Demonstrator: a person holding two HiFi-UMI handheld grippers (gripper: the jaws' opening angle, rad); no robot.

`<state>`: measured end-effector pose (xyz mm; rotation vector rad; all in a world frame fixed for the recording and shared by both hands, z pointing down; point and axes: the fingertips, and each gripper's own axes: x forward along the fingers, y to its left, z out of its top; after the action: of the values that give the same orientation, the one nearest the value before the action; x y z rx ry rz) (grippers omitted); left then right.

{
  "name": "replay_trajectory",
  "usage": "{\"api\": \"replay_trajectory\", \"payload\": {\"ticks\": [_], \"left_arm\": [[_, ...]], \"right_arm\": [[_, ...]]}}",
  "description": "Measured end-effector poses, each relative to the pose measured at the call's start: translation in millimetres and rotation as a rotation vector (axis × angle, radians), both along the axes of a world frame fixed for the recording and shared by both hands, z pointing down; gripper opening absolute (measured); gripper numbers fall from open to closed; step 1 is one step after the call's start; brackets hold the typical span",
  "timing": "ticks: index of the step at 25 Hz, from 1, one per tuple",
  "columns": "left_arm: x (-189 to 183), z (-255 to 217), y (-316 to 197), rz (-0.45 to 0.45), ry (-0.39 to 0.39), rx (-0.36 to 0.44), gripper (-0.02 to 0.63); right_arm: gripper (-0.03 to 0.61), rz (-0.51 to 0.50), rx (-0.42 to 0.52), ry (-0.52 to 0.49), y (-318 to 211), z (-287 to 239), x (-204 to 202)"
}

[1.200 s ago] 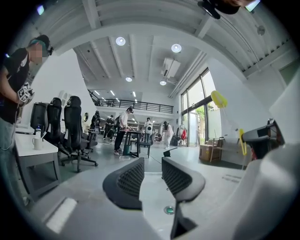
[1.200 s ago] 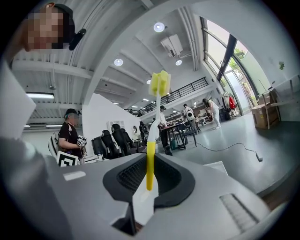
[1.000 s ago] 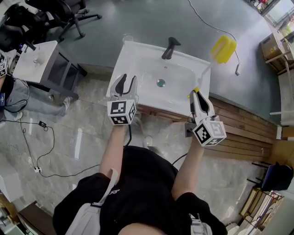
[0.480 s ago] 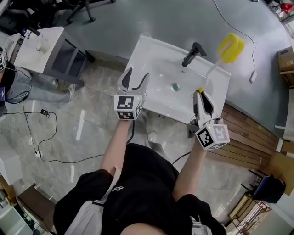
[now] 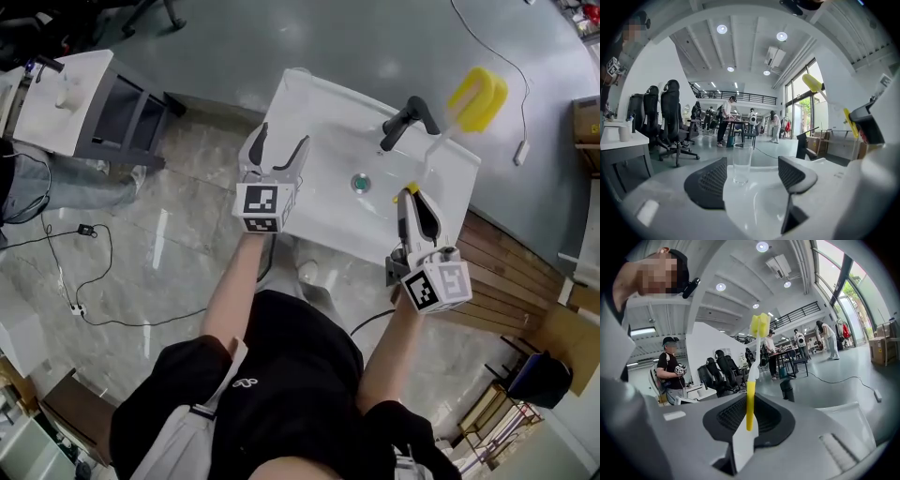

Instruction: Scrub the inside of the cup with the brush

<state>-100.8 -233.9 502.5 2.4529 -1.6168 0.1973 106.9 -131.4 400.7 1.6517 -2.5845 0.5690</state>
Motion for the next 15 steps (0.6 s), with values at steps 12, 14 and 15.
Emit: {"api": "replay_trajectory", "payload": {"ticks": [12,14,15], "left_arm": [[3.8,37.2,-82.4,0.047,-0.035,-0.012,0.365],[7.3,40.2,-91.9,0.066,-0.028,-0.011,0.37],[9.2,41.4,-96.1,0.077,-0.026,-0.011,0.37]], "right_arm": [[0.049,-0.036,0.014,0.067,-66.0,-9.4,-26.9],[0.049,-0.034,0.009,0.072,-73.2,-7.4,-28.0],[0.049,-0.031,0.006,0.074,-76.3,-6.3,-28.4]]}}
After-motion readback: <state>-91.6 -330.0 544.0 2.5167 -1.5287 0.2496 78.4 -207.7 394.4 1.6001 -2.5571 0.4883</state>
